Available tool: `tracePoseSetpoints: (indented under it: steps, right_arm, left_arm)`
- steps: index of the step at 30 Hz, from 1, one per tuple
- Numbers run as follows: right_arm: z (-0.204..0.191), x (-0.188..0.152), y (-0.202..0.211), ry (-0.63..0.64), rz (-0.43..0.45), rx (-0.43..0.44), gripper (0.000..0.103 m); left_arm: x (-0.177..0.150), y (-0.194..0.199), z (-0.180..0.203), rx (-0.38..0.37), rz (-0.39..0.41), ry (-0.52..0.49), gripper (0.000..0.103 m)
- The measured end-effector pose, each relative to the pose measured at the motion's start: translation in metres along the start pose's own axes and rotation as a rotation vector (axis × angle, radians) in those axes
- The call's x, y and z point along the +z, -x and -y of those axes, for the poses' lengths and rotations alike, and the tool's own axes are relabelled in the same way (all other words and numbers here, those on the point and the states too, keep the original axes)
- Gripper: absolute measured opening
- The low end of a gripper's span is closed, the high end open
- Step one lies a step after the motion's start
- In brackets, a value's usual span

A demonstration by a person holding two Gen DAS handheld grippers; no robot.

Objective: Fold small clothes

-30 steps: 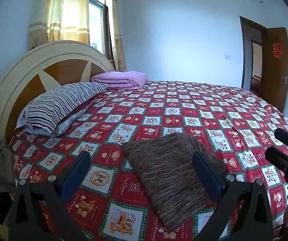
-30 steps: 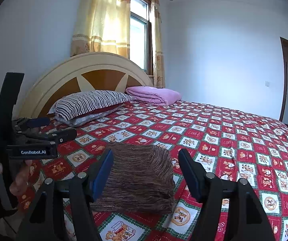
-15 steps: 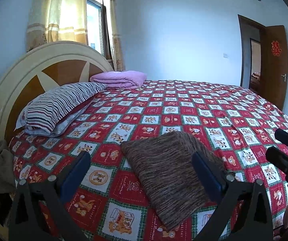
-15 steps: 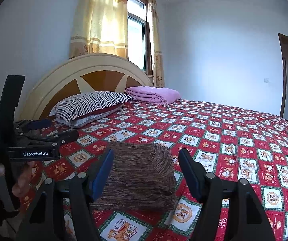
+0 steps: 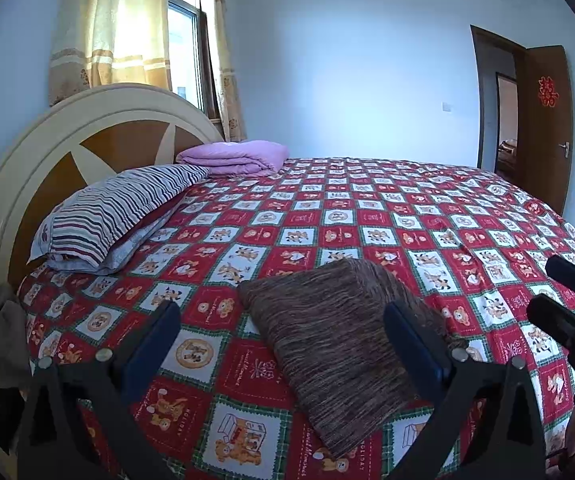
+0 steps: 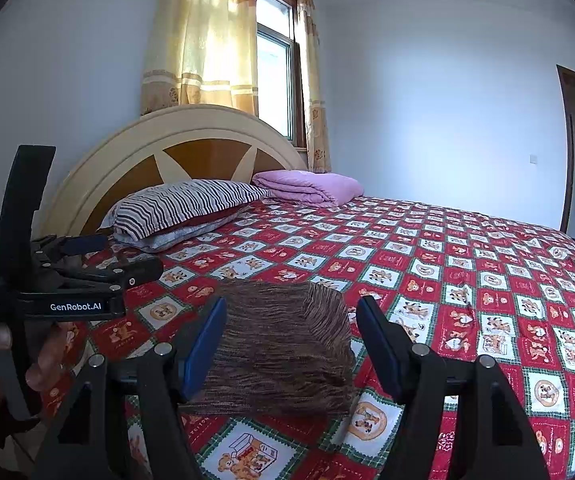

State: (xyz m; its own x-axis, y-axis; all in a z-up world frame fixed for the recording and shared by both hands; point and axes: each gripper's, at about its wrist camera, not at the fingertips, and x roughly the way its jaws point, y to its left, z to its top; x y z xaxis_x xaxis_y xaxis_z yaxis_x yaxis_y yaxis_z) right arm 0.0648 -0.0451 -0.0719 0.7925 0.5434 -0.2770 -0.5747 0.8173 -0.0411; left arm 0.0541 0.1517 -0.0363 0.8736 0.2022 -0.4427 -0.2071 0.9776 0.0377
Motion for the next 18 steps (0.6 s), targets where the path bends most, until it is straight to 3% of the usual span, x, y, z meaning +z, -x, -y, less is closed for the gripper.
tracePoseSetpoints:
  steps: [18]
  right_arm:
    - [-0.001, 0.003, 0.008, -0.01, 0.037, -0.01, 0.069]
  left_arm:
    - [0.005, 0.01, 0.003, -0.011, 0.039, -0.038, 0.103]
